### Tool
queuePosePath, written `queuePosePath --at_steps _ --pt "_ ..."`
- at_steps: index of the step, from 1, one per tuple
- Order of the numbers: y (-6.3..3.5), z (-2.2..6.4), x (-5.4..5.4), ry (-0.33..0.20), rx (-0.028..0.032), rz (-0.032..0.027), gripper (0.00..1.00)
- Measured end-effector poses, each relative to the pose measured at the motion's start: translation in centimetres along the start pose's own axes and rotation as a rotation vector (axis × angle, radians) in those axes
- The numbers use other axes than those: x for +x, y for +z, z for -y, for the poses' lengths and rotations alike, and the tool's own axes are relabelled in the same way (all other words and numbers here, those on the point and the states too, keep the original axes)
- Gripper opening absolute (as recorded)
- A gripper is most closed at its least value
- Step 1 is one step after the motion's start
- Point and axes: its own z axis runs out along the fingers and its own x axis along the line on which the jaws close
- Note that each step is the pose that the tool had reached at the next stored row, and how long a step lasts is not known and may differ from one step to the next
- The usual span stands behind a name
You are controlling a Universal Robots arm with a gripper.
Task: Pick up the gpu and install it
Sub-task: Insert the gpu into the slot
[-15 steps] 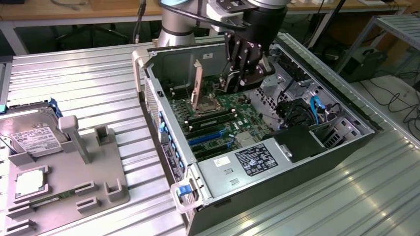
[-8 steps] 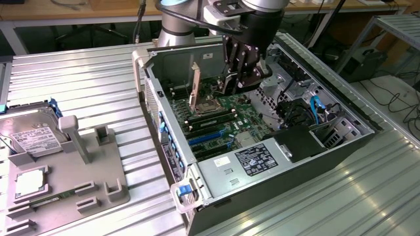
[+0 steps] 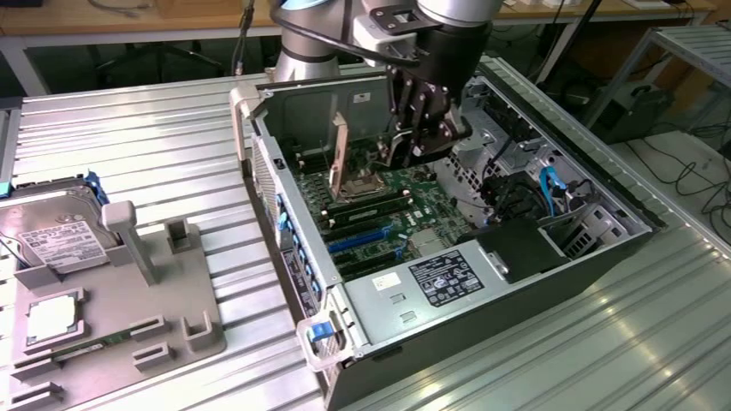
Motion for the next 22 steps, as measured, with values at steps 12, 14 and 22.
queuePosePath --at_steps 12,14,22 --pt "1.43 -0.05 0.2 -0.002 -0.0024 -0.0618 0.28" --pt "1.43 -0.05 0.2 -0.002 -0.0029 -0.0621 0.28" --pt "1.98 -0.08 0.0 0.022 -0.0032 -0.0625 0.28"
